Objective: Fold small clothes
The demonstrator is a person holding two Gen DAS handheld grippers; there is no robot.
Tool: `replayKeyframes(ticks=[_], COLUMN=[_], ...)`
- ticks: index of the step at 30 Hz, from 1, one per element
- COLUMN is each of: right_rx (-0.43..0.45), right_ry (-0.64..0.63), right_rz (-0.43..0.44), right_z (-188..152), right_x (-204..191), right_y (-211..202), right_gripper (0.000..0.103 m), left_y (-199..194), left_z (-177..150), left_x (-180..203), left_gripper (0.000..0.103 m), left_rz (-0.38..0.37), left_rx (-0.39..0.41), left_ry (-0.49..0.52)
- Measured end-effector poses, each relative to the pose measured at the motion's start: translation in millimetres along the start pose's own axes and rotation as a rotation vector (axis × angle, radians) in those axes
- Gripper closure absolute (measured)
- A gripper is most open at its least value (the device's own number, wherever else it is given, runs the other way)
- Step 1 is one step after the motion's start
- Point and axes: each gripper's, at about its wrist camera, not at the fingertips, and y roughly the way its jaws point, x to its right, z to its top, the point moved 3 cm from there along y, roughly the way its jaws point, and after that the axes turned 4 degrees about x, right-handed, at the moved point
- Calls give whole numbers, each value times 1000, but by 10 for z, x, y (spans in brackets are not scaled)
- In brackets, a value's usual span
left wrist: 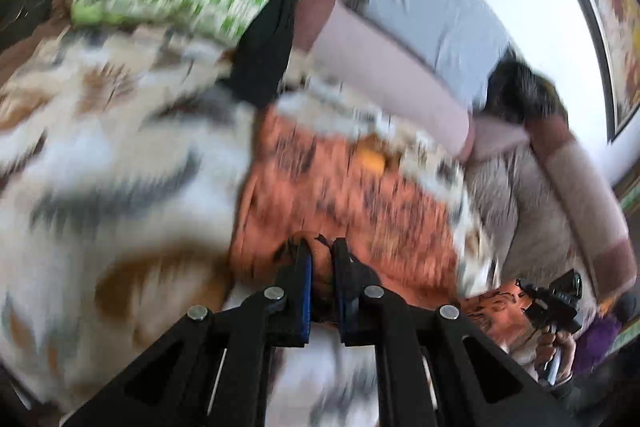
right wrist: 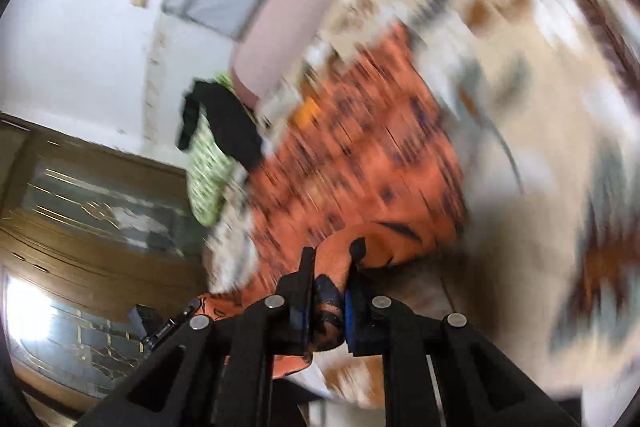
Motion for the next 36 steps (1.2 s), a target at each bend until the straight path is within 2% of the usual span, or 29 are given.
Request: replayKeyframes(ticks=[2, 3, 5, 6, 7, 8, 9, 10, 11, 12, 13, 14, 15, 18, 20, 22, 24, 26, 28, 30, 34, 36], right_rx=[36, 60, 72, 54, 25, 3, 10, 24, 39, 48, 39, 29, 43, 115, 137, 103, 15, -40, -83, -2, 17, 2], right_ry=[-9, 9, -1, -15, -9, 18, 29, 20, 11, 6, -13, -47, -90, -120, -126, -114, -109, -102, -27, 73, -62, -53], right_rz=[7, 10, -4, -37, -73, -159, -228, -265, -268, -235, -220, -221, -248, -258, -247, -214, -216, -291, -379, -334, -288, -243], right_z=[446, 746, 1119, 1338, 1441, 1519, 1535, 1520, 1471, 1407, 1368, 1350, 1364, 1427, 1471, 1448, 1416, 1430, 1427, 1465, 1423, 1291], right_x=[-106, -122, -81, 18, 154, 382, 546, 636, 698, 717, 708, 689, 654, 566, 496, 458, 523, 690, 988, 1007, 660, 624], right_y=[191, 367, 699, 1033, 1270, 1548, 1690, 1764, 1790, 1794, 1776, 1754, 1678, 1431, 1347, 1369, 1548, 1772, 1919, 1825, 1566, 1437], right_gripper=[91, 91, 87, 87, 83, 79, 78, 76, 73, 66, 57, 33, 30, 30, 30, 30, 30, 30, 30, 30, 30, 30], left_y=[316, 582, 1126, 1362, 1693, 1996, 2193, 2285, 2277, 2230, 2155, 2055, 1965, 1732, 1671, 1705, 1865, 2069, 2248, 2201, 1812, 1727], left_z=[399, 577, 777, 816, 855, 896, 914, 910, 914, 914, 914, 908, 902, 842, 742, 603, 438, 315, 217, 253, 356, 323], left_x=[6, -6, -80, -182, -318, -440, -540, -659, -725, -743, -746, -733, -706, -565, -382, -263, -185, -214, -307, -322, -199, -248], left_gripper=[93, 93, 91, 89, 81, 76, 74, 73, 68, 55, 51, 51, 51, 51, 51, 48, 48, 48, 47, 47, 47, 44], left_rz=[23, 46, 95, 124, 170, 219, 252, 288, 278, 259, 281, 308, 300, 249, 220, 195, 195, 237, 289, 281, 264, 228], left_rx=[30, 30, 24, 1, -32, -65, -94, -106, -87, -65, -41, -18, 0, 22, -2, -36, -88, -145, -212, -194, -76, -88], left_ry=[-14, -11, -2, -11, -53, -61, -53, -88, -119, -109, -72, -35, -4, 64, 140, 198, 255, 260, 224, 189, 250, 226])
